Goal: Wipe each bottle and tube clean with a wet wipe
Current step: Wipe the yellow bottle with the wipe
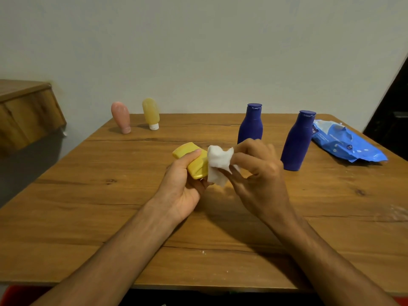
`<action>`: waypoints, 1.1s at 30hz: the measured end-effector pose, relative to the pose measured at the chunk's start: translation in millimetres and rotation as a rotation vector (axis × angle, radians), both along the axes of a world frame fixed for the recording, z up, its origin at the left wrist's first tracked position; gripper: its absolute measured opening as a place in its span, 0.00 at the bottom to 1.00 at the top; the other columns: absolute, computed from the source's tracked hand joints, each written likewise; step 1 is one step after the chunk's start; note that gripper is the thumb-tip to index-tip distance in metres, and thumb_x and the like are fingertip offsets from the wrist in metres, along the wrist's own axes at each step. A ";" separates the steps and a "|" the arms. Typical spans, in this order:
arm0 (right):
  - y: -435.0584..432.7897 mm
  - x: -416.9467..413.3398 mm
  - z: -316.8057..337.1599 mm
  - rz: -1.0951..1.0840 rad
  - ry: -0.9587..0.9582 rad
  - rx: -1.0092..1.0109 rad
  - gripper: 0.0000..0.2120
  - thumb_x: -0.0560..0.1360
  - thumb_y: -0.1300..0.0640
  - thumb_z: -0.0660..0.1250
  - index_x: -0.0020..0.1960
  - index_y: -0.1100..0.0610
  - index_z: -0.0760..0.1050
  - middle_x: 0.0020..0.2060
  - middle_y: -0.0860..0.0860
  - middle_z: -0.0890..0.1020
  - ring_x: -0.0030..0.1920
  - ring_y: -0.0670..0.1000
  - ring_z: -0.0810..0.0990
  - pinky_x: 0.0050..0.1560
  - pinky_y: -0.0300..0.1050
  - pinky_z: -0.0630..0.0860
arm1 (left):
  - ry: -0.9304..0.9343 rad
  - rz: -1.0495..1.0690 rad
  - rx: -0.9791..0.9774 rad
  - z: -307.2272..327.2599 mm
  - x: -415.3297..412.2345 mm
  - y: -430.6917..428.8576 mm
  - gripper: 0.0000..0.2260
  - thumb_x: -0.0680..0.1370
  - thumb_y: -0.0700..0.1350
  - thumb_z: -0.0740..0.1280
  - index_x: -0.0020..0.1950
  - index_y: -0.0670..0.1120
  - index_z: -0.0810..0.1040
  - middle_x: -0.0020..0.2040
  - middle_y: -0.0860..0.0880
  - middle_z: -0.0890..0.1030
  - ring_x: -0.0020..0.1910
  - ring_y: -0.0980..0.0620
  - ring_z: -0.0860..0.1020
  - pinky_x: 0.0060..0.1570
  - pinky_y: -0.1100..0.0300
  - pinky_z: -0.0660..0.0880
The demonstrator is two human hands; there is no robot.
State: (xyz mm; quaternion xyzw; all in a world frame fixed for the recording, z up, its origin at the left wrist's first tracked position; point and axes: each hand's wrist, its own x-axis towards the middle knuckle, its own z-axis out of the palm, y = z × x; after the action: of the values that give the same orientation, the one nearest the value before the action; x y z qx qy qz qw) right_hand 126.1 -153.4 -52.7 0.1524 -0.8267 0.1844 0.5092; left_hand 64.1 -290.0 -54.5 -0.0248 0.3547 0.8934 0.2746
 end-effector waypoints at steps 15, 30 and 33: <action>13.4 -0.1 2.5 0.037 -0.088 -0.323 0.10 0.72 0.54 0.70 0.44 0.62 0.80 0.43 0.52 0.79 0.44 0.50 0.77 0.40 0.55 0.75 | 0.158 0.052 -0.129 8.5 4.3 -3.7 0.10 0.78 0.40 0.65 0.59 0.43 0.73 0.48 0.41 0.84 0.39 0.48 0.81 0.28 0.57 0.74; 16.3 0.3 5.3 0.015 -0.058 -0.408 0.07 0.71 0.59 0.73 0.47 0.62 0.81 0.43 0.52 0.80 0.43 0.48 0.78 0.43 0.44 0.75 | 0.736 0.137 -0.535 7.0 1.1 -7.0 0.24 0.74 0.39 0.73 0.67 0.48 0.69 0.54 0.50 0.85 0.57 0.51 0.82 0.60 0.45 0.77; 14.9 1.7 7.7 0.047 -0.053 -0.451 0.06 0.71 0.60 0.73 0.45 0.62 0.81 0.42 0.53 0.80 0.42 0.47 0.78 0.42 0.33 0.72 | 0.825 0.116 -0.621 8.1 0.9 -8.1 0.23 0.73 0.40 0.74 0.65 0.51 0.72 0.52 0.57 0.85 0.55 0.55 0.82 0.57 0.49 0.79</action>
State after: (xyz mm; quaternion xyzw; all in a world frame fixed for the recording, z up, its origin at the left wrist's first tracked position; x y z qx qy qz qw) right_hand 127.8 -138.5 -45.0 0.0489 -0.7739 0.3802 0.5042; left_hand 65.0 -298.1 -46.4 0.2292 0.6800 0.6952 0.0415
